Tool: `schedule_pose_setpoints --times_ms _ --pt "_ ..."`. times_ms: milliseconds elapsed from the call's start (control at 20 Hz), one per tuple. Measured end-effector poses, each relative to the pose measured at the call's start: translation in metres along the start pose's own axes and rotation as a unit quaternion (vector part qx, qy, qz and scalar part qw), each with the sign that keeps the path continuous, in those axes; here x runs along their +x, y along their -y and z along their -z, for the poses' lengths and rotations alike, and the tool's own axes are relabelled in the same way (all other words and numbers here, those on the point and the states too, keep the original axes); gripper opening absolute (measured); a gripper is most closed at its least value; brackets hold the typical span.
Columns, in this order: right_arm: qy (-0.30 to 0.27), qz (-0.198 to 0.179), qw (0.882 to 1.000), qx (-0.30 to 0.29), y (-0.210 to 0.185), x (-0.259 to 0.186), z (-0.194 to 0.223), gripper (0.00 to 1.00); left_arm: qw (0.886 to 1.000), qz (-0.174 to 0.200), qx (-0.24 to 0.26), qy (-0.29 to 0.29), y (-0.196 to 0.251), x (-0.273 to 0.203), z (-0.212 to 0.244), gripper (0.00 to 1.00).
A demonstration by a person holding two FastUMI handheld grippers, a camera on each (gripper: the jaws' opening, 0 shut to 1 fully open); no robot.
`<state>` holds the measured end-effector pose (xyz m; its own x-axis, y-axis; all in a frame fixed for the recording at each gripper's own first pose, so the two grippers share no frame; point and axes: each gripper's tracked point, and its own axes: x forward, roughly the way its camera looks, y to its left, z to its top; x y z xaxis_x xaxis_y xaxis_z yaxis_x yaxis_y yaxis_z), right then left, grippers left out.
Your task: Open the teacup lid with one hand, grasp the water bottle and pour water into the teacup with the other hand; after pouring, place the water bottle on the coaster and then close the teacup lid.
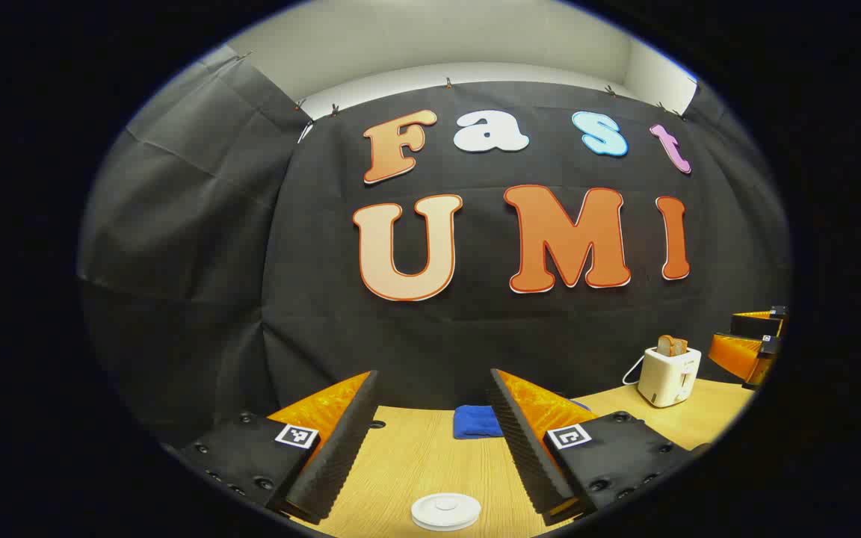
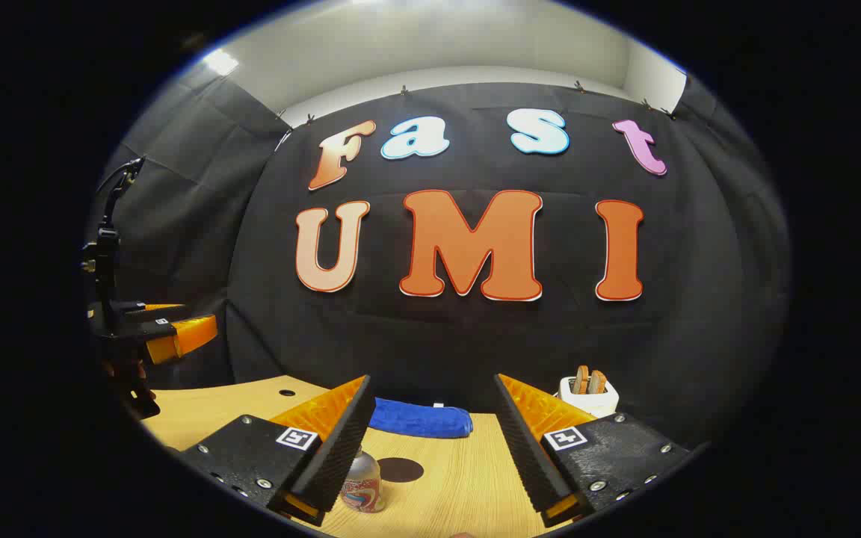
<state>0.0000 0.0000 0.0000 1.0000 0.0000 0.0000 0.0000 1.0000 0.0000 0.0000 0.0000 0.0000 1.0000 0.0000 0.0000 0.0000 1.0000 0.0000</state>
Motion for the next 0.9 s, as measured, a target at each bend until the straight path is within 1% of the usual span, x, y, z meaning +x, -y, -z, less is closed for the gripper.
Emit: schedule_pose_setpoints --times_ms 200,250,300,450,600,650,800,900 --pt "-0.003 -0.004 1.0 0.003 -0.002 0.0 0.001 0.94 1.0 0.006 -0.005 -0.002 0.003 -0.003 0.002 0.97" --pt "-0.003 -0.004 1.0 0.003 -0.002 -0.001 0.001 0.94 1.0 0.005 -0.005 -0.002 0.002 -0.002 0.002 0.95" --pt "-0.001 -0.003 1.0 0.003 -0.002 -0.001 0.0 0.94 1.0 0.002 -0.005 0.0 0.001 -0.002 0.0 0.97" --pt "0.001 -0.002 1.0 0.006 -0.003 -0.001 -0.003 0.94 1.0 -0.011 -0.001 -0.003 -0.005 -0.003 0.002 0.97" --pt "0.001 -0.003 1.0 0.009 -0.004 -0.001 -0.005 0.94 1.0 -0.013 -0.008 -0.002 -0.007 -0.003 0.0 0.94" --pt "0.001 -0.005 1.0 0.011 -0.006 0.0 -0.005 0.94 1.0 -0.014 -0.008 -0.001 -0.008 -0.003 0.0 0.95" --pt "0.002 -0.009 1.0 0.019 -0.01 0.001 -0.01 0.94 1.0 -0.012 -0.009 0.003 -0.007 -0.004 -0.003 0.95" --pt "0.006 -0.015 1.0 0.018 -0.015 0.0 -0.012 0.94 1.0 -0.008 -0.01 0.001 -0.007 -0.005 -0.003 0.97"
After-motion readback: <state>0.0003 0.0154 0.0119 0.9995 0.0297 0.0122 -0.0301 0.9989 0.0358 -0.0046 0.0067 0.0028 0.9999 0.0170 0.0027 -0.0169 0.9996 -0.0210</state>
